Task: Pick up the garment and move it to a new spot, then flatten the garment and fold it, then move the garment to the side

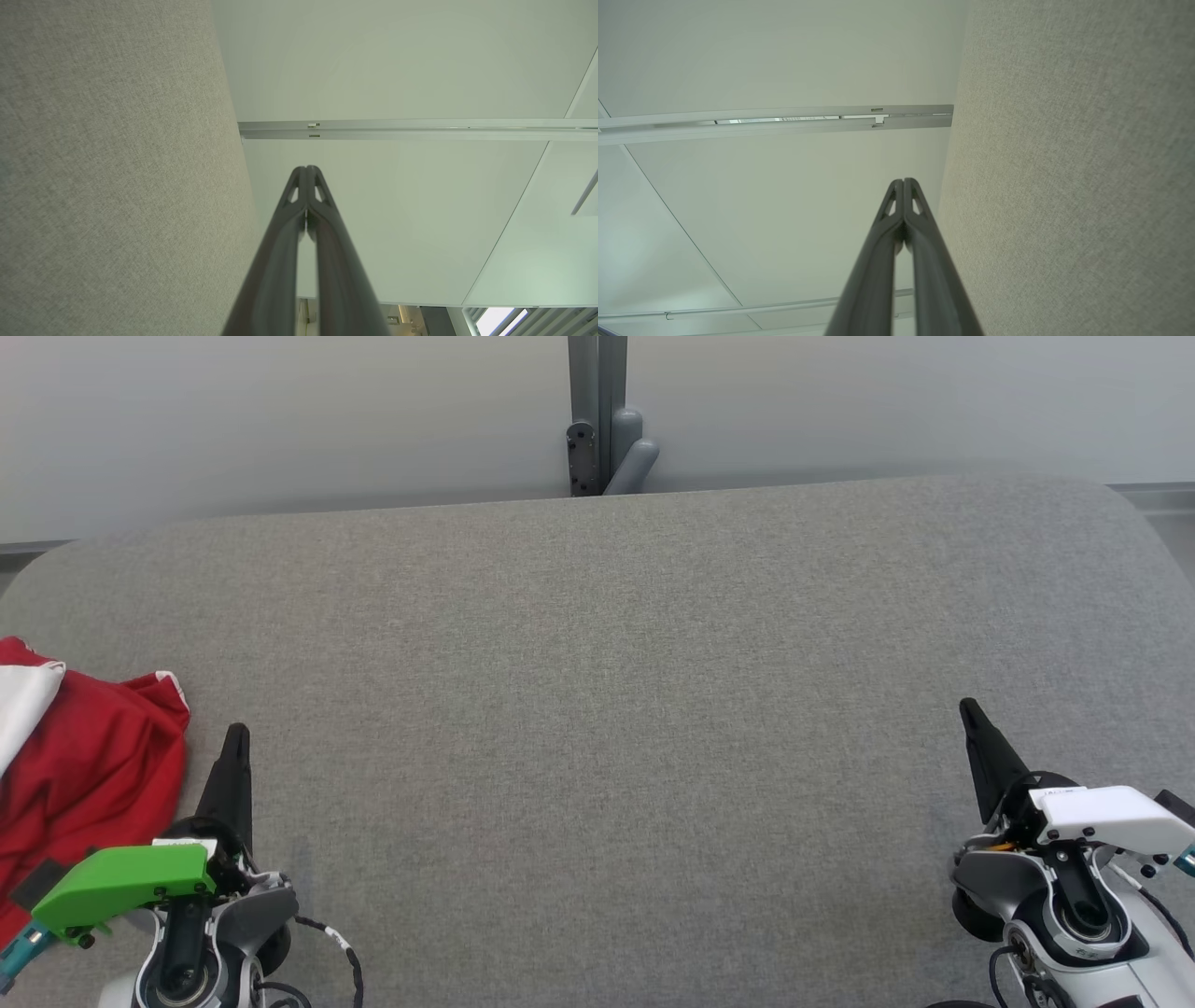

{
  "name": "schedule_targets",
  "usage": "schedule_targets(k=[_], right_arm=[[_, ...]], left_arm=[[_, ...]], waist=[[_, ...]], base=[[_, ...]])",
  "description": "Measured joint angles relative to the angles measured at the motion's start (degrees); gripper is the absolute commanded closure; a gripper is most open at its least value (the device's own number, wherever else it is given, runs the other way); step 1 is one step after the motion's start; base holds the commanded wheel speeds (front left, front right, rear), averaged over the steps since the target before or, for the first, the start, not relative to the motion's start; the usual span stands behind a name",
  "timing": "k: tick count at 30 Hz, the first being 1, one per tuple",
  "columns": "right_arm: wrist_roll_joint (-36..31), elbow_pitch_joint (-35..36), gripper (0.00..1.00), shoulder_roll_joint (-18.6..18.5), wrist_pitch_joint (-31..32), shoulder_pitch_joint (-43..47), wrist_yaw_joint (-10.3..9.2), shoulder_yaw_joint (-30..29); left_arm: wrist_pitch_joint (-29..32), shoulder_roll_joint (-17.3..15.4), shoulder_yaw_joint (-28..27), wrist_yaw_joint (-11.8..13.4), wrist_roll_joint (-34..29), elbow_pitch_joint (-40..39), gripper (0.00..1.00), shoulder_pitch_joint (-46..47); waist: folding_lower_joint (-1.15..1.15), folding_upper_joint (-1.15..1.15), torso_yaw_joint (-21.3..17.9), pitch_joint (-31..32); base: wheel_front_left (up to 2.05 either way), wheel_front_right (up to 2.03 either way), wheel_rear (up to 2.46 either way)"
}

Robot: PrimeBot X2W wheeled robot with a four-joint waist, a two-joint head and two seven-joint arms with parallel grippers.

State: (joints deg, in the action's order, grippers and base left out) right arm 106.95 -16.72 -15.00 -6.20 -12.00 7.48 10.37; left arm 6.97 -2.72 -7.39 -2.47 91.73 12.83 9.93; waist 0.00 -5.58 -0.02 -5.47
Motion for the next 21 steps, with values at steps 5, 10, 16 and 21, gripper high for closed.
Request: schedule_targets(k=[5,10,16,21], right_arm=[[0.54,0.13,1.0,-0.27,-0.27,0.0,0.0,0.49],[0.96,0.3,1.0,-0.59,-0.71,0.0,0.0,0.98],[1.41,0.44,1.0,-1.03,-1.07,0.0,0.0,1.49],[1.81,0.62,1.0,-1.42,-1.46,0.0,0.0,1.91]], left_arm=[[0.0,0.0,0.0,0.01,0.0,-0.01,1.0,0.0],[0.0,0.0,0.0,0.01,0.0,-0.01,1.0,0.0],[0.0,0.0,0.0,0.01,0.0,-0.02,1.0,0.0],[0.0,0.0,0.0,0.01,0.0,-0.03,1.0,0.0]], waist=[[0.0,0.0,0.0,0.0],[0.0,0.0,0.0,-0.01],[0.0,0.0,0.0,-0.01],[0.0,0.0,0.0,-0.02]], base=[[0.0,0.0,0.0],[0.0,0.0,0.0],[0.0,0.0,0.0],[0.0,0.0,0.0]])
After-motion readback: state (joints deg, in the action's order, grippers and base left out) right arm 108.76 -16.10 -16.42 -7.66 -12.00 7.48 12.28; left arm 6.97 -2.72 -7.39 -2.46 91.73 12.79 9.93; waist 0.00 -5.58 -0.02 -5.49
